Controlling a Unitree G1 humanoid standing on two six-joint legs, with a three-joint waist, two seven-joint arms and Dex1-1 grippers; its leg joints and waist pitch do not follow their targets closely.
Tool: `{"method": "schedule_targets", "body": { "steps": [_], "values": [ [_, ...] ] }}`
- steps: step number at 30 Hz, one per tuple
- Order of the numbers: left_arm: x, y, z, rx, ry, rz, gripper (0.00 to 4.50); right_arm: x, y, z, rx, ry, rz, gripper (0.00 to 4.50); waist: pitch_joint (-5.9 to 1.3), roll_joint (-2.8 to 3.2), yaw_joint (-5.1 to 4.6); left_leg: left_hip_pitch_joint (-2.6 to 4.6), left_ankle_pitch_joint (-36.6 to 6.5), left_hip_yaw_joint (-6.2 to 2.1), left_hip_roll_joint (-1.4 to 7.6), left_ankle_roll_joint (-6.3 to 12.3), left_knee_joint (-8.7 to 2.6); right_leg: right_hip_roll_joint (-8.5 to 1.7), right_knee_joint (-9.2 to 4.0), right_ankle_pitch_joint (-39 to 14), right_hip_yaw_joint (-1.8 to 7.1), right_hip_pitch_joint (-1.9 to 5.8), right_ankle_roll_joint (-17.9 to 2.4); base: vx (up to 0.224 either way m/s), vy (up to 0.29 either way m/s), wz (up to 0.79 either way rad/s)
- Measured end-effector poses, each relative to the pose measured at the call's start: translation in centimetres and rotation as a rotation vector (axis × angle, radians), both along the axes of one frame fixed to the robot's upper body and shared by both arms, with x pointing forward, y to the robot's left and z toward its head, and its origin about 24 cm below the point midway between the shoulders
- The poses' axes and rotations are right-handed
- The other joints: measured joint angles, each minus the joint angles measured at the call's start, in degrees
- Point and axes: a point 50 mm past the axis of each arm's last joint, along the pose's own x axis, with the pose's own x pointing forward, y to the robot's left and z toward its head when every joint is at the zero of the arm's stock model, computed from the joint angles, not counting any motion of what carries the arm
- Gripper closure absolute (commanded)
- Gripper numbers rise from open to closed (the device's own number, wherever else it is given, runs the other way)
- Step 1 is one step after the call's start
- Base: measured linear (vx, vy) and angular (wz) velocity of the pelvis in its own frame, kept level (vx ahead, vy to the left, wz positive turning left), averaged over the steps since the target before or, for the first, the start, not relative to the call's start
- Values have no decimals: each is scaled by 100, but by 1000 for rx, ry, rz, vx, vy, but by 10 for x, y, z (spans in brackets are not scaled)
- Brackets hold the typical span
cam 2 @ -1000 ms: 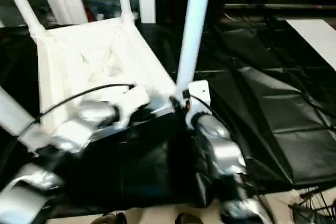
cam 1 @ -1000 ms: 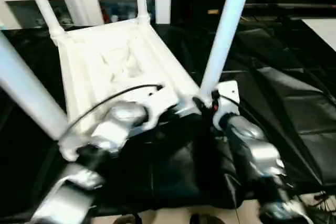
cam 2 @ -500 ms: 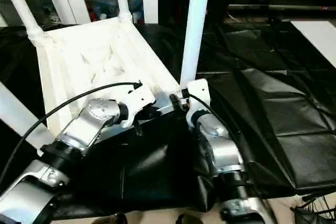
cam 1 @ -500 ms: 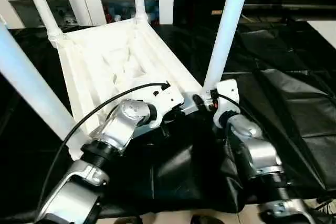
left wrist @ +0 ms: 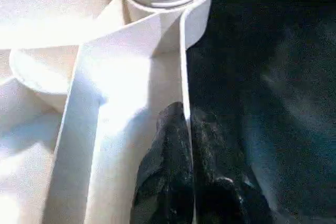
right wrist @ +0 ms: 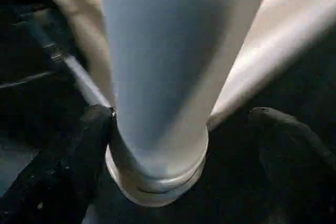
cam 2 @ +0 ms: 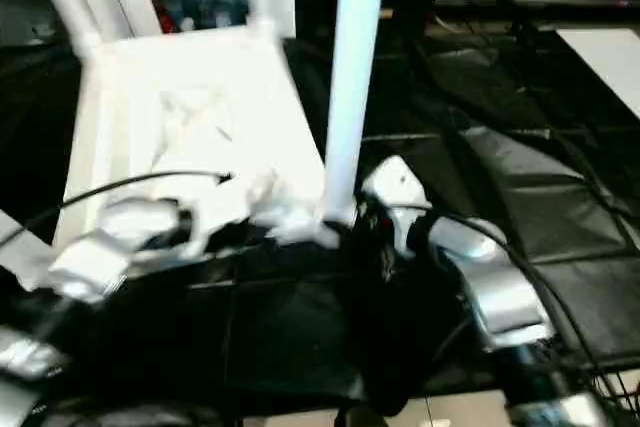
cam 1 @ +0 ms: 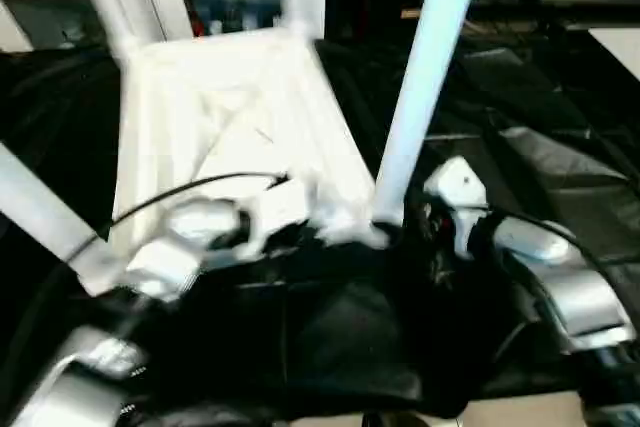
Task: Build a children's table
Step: Rotate leg to tighten
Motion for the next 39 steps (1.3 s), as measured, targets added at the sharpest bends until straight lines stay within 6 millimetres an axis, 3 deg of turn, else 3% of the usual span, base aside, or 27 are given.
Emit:
{"method": "schedule_targets", "body": {
  "steps": [4,11,26,36,39],
  "values": [
    [-3,4,1,8,22,-19,450,-3,2,-3,4,27,42,10,9,-12,-22,0,-15,5,-1,-24,12,-2,3,4,8,1,-6,0,0,0],
    [-3,4,1,6,23,-22,450,-4,2,-7,-6,52,61,77,11,-16,-25,0,1,5,0,0,11,-2,5,4,5,0,-6,0,0,0],
    [-3,5,1,9,30,-16,450,-4,8,-12,36,78,74,170,11,-16,-28,0,1,5,1,2,21,-2,15,4,6,0,-7,0,0,0],
    [-2,7,1,14,36,-5,450,-3,10,-15,59,80,53,183,9,-18,-40,7,2,5,2,2,28,-2,31,4,7,0,-7,0,0,0],
    [4,1,-2,4,31,67,450,4,16,-22,97,65,-73,183,8,-25,-74,47,-13,5,2,-28,35,-1,48,14,11,25,-23,-17,-1,-2]
  ]
}}
